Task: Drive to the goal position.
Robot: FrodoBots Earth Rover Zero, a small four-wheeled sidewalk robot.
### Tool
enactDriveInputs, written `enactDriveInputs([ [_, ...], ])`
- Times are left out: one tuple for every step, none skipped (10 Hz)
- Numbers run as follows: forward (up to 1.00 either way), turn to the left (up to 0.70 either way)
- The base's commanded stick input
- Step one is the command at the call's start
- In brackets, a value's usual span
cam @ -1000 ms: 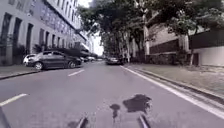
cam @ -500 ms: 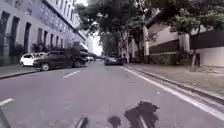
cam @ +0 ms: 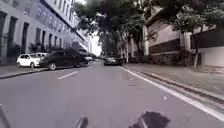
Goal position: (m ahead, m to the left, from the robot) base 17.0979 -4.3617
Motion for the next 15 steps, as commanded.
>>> enactDriveInputs([
  [0.70,0.00],
  [0.70,0.01],
  [0.70,0.01],
  [0.70,0.01],
  [0.70,0.01],
  [0.70,0.00],
  [0.70,0.00],
  [0.70,-0.01],
  [0.70,-0.05],
  [0.58,-0.11],
  [0.29,-0.26],
  [0.00,-0.41],
  [0.24,-0.38],
  [0.00,-0.70],
  [0.26,-0.49],
])
